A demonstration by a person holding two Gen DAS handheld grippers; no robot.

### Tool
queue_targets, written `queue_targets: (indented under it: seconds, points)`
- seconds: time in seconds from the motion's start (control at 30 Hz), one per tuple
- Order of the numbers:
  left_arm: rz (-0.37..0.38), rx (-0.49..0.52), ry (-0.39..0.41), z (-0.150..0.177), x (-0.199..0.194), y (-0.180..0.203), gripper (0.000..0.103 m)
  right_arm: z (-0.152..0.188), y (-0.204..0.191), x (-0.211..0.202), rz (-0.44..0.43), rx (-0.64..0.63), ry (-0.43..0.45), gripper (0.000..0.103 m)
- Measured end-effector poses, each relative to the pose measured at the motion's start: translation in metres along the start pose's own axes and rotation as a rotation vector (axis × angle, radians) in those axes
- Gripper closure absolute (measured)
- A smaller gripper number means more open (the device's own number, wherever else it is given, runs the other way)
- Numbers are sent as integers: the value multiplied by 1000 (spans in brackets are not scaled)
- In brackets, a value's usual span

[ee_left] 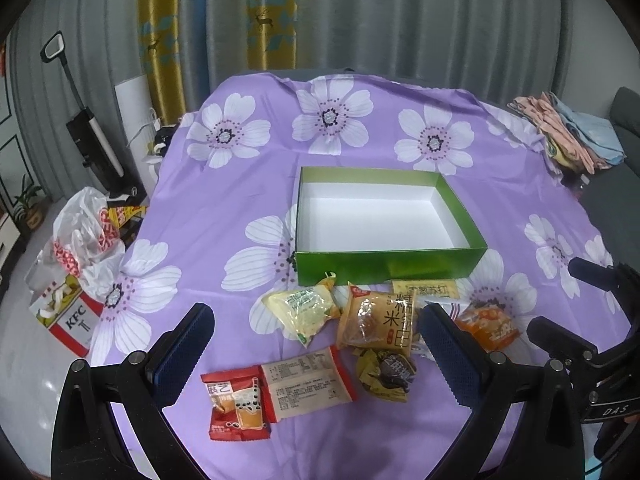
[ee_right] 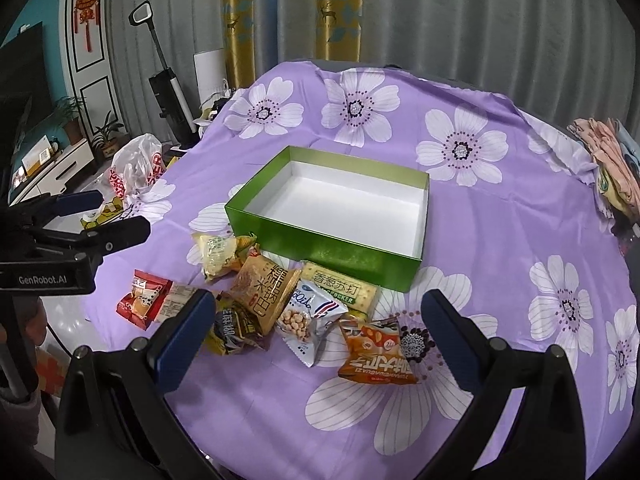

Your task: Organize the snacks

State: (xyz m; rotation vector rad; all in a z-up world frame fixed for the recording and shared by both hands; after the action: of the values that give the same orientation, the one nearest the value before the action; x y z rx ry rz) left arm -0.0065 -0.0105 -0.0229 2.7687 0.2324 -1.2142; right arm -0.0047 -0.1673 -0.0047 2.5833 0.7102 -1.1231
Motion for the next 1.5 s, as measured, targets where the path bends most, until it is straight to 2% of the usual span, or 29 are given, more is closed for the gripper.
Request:
queue_targets:
  seconds: [0.53,0.67,0.83,0.97,1.17,1.27,1.33,1.4,1.5]
  points:
    - [25,-11,-8,0,1,0,1,0,-7,-3,-2,1,-1,0]
    - [115,-66,-19,3,3,-15,1,4,-13,4,-33,12,-12,0]
    - [160,-183,-42,12,14,-59,1,20,-42,23,-161,16,-48,0]
    - [93,-245,-89,32,29,-98,1,30,-76,42,-260,-10,-81,0]
    - [92,-293,-163,71,46,-123,1,38,-129,70,-407,-20,-116,1]
    - [101,-318,-189,84,51,-130,1,44,-155,86,-474,-14,-153,6]
    - [116,-329,-200,89,53,-132,1,49,-172,96,-513,-13,-184,12]
    - [135,-323,-210,95,55,-131,1,56,-187,103,-554,-20,-218,23]
    - [165,-311,-227,102,59,-125,3,67,-208,114,-598,-27,-275,29]
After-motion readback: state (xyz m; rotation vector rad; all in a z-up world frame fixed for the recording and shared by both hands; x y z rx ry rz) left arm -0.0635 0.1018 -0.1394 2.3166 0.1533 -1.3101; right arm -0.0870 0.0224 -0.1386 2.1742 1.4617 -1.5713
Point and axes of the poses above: each gripper's, at about its wrist camera, not at the fingertips, and x roughly the way its jaws point, y to its right, z to its underside, the point moved 8 cm from there along x, roughly the way its jaws point, and after that the axes turned 3 degrees about -y, right-handed, at the moved point
